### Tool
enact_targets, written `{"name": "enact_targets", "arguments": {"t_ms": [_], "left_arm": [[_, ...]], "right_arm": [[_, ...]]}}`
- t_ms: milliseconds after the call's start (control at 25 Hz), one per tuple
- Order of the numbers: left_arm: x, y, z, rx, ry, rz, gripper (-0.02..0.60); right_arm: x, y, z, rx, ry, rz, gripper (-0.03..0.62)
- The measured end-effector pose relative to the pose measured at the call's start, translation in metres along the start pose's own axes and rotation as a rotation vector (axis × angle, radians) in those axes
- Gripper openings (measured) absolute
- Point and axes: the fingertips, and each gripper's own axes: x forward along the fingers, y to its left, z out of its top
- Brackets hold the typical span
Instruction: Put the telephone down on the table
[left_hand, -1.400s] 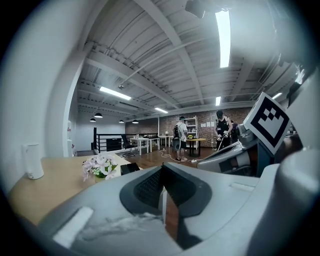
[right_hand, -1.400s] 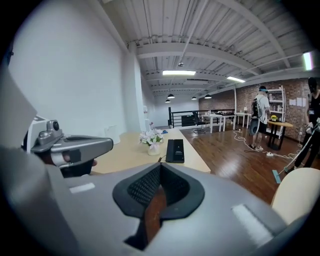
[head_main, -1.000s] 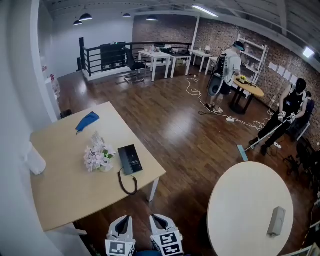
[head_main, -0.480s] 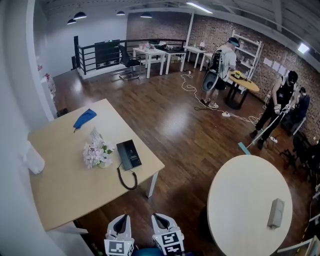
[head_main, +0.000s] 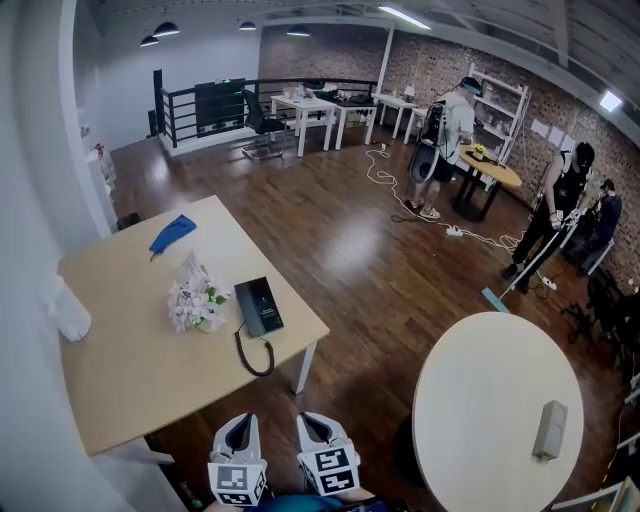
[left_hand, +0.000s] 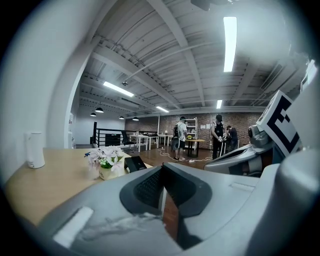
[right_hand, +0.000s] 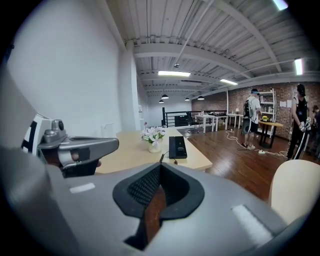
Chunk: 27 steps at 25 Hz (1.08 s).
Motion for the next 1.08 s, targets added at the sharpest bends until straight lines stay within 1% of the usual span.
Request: {"name": "enact_targets", "arguments": {"t_ms": [160, 440, 1080], "left_arm": [[-0.001, -0.002, -0.003, -0.009, 0.009, 0.007, 0.013], [0.003, -0.017, -0.013, -0.013, 0.031, -0.026, 0.014], [0.006, -0.012, -0.011, -0.018, 0.029, -0.002, 0.014]], "right_arm": [[-0.003, 0.001, -0.009, 0.008, 0.019, 0.021, -0.009], [-0.001, -0.002, -0.016, 0.014, 0.03, 0.026, -0.009], [0.004, -0.006, -0.014, 0.018, 0.035, 0.038, -0.009]]}}
